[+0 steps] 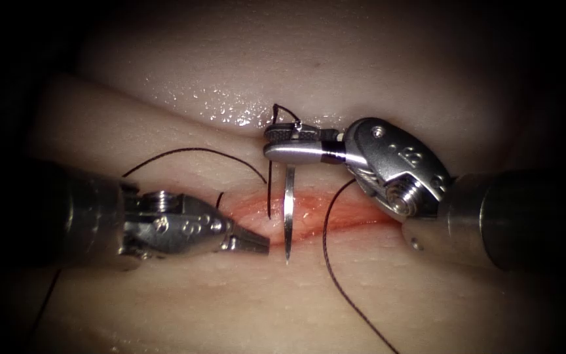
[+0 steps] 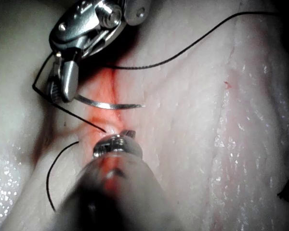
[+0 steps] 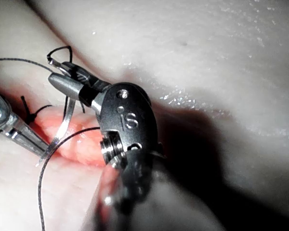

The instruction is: Wound Closure

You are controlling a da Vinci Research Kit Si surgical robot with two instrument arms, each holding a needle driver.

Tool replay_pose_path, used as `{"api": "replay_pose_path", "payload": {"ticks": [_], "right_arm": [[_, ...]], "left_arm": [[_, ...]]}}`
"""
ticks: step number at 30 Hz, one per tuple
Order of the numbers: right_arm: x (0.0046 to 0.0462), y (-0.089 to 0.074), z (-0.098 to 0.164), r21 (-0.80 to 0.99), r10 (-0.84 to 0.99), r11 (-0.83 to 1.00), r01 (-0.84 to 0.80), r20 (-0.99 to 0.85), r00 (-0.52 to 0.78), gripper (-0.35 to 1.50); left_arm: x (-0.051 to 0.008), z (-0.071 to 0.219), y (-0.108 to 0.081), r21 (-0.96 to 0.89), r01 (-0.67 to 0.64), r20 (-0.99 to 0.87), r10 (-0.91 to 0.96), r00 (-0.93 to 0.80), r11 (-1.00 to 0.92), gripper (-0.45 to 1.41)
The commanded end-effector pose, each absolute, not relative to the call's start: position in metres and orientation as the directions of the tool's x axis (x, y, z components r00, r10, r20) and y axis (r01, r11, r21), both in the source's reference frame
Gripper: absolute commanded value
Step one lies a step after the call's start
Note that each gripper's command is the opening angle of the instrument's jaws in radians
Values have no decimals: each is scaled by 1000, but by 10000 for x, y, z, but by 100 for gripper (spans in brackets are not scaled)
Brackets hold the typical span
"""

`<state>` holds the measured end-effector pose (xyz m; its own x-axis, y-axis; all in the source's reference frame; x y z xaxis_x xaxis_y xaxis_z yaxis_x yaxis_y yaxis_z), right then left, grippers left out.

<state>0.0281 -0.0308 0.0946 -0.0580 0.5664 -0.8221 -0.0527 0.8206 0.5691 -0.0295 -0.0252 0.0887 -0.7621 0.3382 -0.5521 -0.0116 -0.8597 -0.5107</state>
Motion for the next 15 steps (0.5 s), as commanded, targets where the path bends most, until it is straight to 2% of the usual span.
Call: {"api": "replay_pose_path", "payload": {"ticks": [1,15], "right_arm": [[289,-310,951,570,567,820,-52,-821,-60,-35],[293,-310,953,560,556,827,-56,-828,-70,-35]], "left_arm": [[-300,893,-256,-511,-9,-553,337,-762,-859,-45],[-302,951,-254,-629,43,-453,321,-832,-776,-45]]}}
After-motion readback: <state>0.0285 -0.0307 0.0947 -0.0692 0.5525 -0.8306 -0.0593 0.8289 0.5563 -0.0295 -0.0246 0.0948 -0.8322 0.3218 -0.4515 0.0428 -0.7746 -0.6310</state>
